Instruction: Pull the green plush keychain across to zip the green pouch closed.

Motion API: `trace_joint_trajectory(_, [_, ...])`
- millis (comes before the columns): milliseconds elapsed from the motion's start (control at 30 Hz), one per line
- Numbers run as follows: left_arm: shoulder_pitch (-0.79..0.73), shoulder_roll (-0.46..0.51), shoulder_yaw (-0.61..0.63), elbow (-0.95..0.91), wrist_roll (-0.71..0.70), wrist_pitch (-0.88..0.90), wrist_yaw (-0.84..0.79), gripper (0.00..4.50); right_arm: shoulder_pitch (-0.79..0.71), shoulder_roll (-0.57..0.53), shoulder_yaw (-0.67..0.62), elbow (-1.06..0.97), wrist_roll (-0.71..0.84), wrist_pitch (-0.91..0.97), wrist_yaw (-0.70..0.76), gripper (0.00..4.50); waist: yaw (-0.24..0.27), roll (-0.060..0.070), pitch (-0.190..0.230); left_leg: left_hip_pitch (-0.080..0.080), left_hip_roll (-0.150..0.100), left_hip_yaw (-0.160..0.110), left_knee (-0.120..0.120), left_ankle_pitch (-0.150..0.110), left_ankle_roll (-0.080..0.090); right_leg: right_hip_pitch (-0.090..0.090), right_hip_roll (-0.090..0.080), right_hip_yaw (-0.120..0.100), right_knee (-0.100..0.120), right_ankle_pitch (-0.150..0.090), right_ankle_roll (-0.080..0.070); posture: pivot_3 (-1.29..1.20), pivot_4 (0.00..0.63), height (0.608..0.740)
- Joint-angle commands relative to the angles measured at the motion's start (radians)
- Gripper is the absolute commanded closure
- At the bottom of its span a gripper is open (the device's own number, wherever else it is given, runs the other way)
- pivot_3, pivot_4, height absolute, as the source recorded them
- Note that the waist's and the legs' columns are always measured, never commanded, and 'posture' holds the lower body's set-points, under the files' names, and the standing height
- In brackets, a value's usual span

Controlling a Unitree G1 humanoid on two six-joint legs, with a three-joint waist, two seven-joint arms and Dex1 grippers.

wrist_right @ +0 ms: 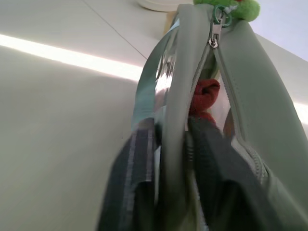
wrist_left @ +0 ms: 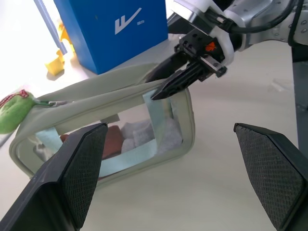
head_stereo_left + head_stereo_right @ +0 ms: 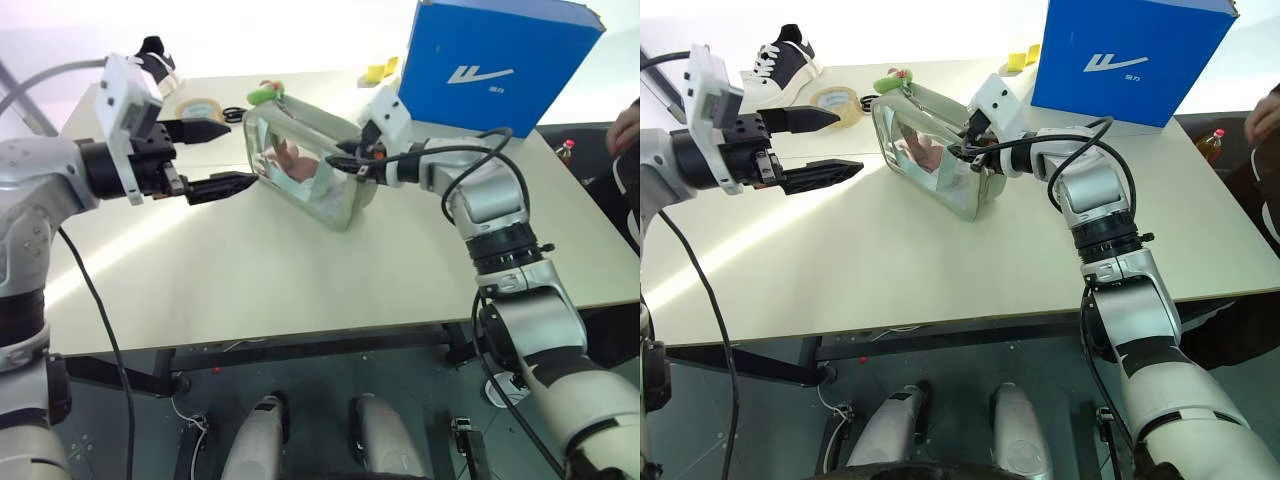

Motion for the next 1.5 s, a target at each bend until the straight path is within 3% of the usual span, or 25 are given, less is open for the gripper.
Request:
trace_joint_trajectory(33, [-0.001, 0.011, 0.028, -0.005, 0.006, -0.028, 0.008, 0.00, -0.020, -0.006, 0.002, -0.039, -0.006, -0.025, 0.036, 4.43, 0.000, 0.000, 0.000, 0.000, 0.000, 0.000, 0.000, 0.000, 0.000, 0.000, 0.000, 0.000, 0.000, 0.000, 0.000, 0.00, 0.150, 0.740])
trace_joint_trajectory(233, [-0.008, 0.034, 0.060, 0.060, 0.019, -0.039, 0.007, 0.00, 0.002, -0.097, 0.013, -0.080, 0.066, -0.160, 0.366, 4.43, 0.000, 0.000, 0.000, 0.000, 0.000, 0.000, 0.000, 0.000, 0.000, 0.000, 0.000, 0.000, 0.000, 0.000, 0.000, 0.00, 0.150, 0.740])
trace_joint_trajectory(367, [0.005, 0.068, 0.078, 0.082, 0.021, -0.044, -0.006, 0.00, -0.019, -0.228, 0.050, 0.066, -0.015, -0.337, 0.525, 4.43, 0.002, 0.000, 0.000, 0.000, 0.000, 0.000, 0.000, 0.000, 0.000, 0.000, 0.000, 0.000, -0.001, 0.000, 0.000, 0.00, 0.150, 0.740])
trace_joint_trajectory(467, [0.017, 0.089, 0.088, 0.080, 0.018, -0.041, -0.012, 0.00, -0.045, -0.266, 0.047, 0.183, -0.058, -0.437, 0.536, 4.43, 0.001, 0.000, 0.000, 0.000, 0.000, 0.000, 0.000, 0.000, 0.000, 0.001, 0.000, 0.000, -0.001, 0.000, 0.000, 0.00, 0.150, 0.740])
trace_joint_trajectory(833, [-0.022, 0.085, 0.047, 0.108, 0.033, -0.064, -0.018, 0.00, -0.147, -0.214, 0.002, 0.461, -0.119, -0.580, 0.383, 4.43, 0.000, 0.000, 0.000, 0.001, 0.000, 0.000, 0.000, 0.000, 0.000, 0.001, 0.000, 0.000, -0.001, 0.000, 0.000, 0.00, 0.150, 0.740])
trace_joint_trajectory(1000, [-0.026, 0.087, 0.041, 0.111, 0.036, -0.068, -0.029, 0.00, -0.144, -0.221, -0.012, 0.408, -0.115, -0.562, 0.409, 2.54, -0.002, 0.000, 0.000, 0.001, 0.000, 0.000, 0.000, 0.000, 0.000, 0.001, 0.000, 0.000, 0.000, 0.000, 0.000, 0.00, 0.150, 0.740])
trace_joint_trajectory(1033, [-0.026, 0.088, 0.042, 0.114, 0.036, -0.068, -0.029, 0.00, -0.152, -0.219, -0.016, 0.391, -0.108, -0.552, 0.412, 2.00, -0.003, 0.001, 0.000, 0.001, 0.000, 0.000, 0.000, 0.000, 0.000, 0.001, 0.000, 0.000, 0.000, 0.000, 0.000, 0.00, 0.150, 0.740])
trace_joint_trajectory(1267, [-0.024, 0.079, 0.036, 0.113, 0.038, -0.075, -0.028, 0.00, -0.146, -0.195, -0.012, 0.210, -0.078, -0.443, 0.442, 2.00, -0.003, 0.001, 0.001, 0.001, 0.000, 0.000, 0.000, 0.000, 0.000, 0.001, 0.000, 0.000, 0.000, 0.000, 0.000, 0.00, 0.150, 0.740])
trace_joint_trajectory(1500, [-0.020, 0.075, 0.033, 0.112, 0.041, -0.082, -0.021, 0.00, -0.146, -0.160, 0.017, 0.258, -0.143, -0.453, 0.384, 2.00, 0.001, 0.001, 0.001, 0.001, 0.000, 0.000, 0.000, 0.000, 0.000, 0.001, 0.000, 0.000, 0.000, 0.000, 0.000, 0.00, 0.150, 0.740])
